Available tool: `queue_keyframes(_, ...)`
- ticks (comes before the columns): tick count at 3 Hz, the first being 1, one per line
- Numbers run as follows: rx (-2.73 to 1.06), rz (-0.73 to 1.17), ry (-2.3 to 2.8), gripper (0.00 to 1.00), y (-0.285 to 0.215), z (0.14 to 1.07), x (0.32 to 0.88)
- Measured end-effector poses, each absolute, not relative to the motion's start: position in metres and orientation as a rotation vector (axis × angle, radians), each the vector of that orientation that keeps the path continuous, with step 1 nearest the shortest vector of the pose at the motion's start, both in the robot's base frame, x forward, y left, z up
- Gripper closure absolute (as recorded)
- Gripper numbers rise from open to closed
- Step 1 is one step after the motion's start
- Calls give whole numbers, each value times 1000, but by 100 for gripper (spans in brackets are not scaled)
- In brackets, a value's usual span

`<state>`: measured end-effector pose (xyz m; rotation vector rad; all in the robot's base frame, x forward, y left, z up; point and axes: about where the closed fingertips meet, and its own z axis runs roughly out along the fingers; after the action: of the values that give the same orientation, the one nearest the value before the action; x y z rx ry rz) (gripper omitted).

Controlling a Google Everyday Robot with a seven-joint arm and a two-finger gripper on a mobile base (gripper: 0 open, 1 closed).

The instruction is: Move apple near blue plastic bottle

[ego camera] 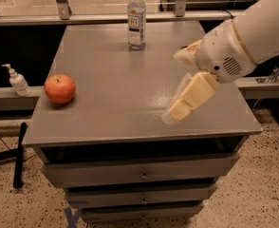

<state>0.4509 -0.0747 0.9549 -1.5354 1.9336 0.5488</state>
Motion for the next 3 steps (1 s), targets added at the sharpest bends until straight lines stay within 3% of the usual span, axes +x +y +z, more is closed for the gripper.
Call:
queue_keyframes(1,-1438,740,1831,0,-12,956,455)
queue_keyframes(3,-1418,755,1810,0,-2,963,456)
